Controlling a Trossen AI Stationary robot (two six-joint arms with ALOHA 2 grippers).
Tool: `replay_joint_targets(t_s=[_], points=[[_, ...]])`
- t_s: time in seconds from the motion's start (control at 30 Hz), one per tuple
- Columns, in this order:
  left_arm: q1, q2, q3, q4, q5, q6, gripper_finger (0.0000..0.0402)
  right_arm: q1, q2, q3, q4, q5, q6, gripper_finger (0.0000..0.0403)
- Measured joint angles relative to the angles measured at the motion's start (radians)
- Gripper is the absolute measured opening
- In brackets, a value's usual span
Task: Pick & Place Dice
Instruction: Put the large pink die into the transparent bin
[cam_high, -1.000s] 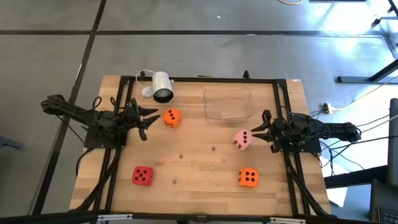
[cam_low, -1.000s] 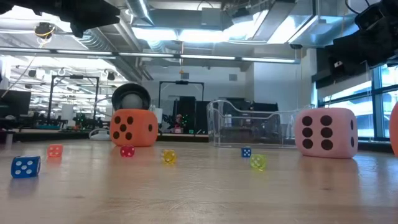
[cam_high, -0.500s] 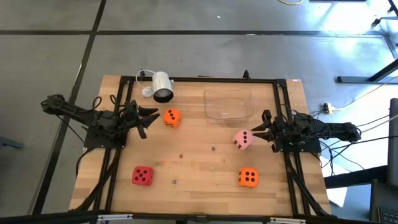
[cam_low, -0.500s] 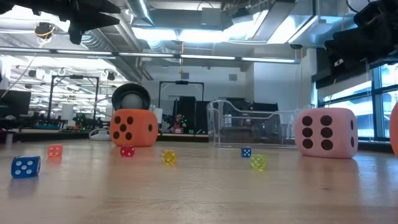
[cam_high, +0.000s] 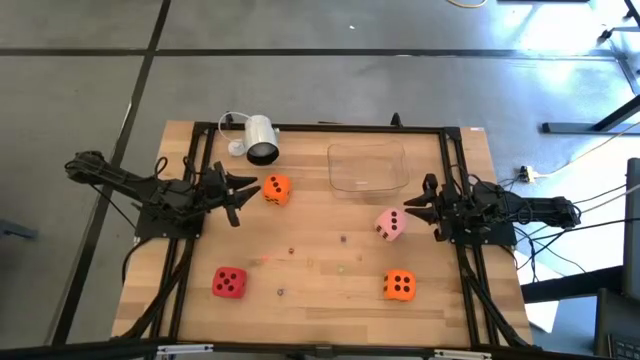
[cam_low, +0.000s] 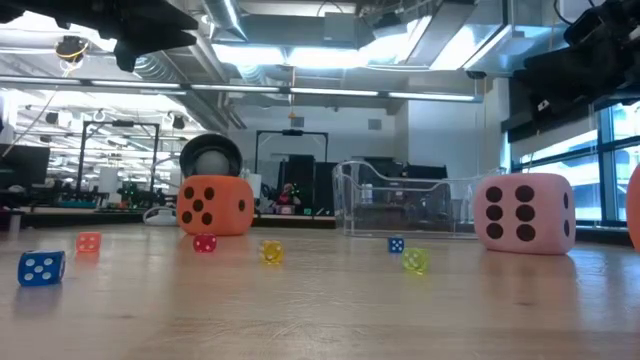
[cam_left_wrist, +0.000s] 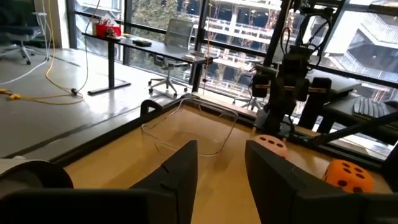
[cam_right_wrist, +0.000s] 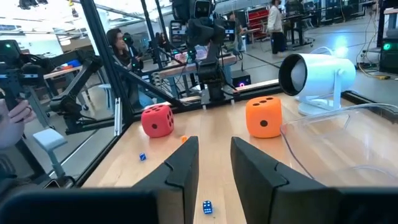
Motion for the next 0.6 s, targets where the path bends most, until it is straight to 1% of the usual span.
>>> replay_joint_targets(t_s=[0.07, 0.2, 0.3, 0.5, 0.6], points=[[0.000, 0.000, 0.000, 0.000, 0.004, -0.017, 0.0128, 0.000, 0.000, 0.000, 0.021, 0.000, -0.002, 0.0096], [-0.001, 0.000, 0.000, 0.000, 0.009, -0.107, 0.0128, 0.000, 0.000, 0.000, 0.063, 0.000, 0.020, 0.0096], [0.000, 0.000, 0.000, 0.001, 0.004, -0.119, 0.0127, 0.000, 0.000, 0.000, 0.108, 0.010, 0.016, 0.0096], [0.000, 0.000, 0.000, 0.001, -0.067, -0.119, 0.0127, 0.000, 0.000, 0.000, 0.150, 0.056, -0.026, 0.0096], [0.000, 0.000, 0.000, 0.000, -0.127, -0.074, 0.0127, 0.000, 0.000, 0.000, 0.152, 0.124, -0.052, 0.0096]])
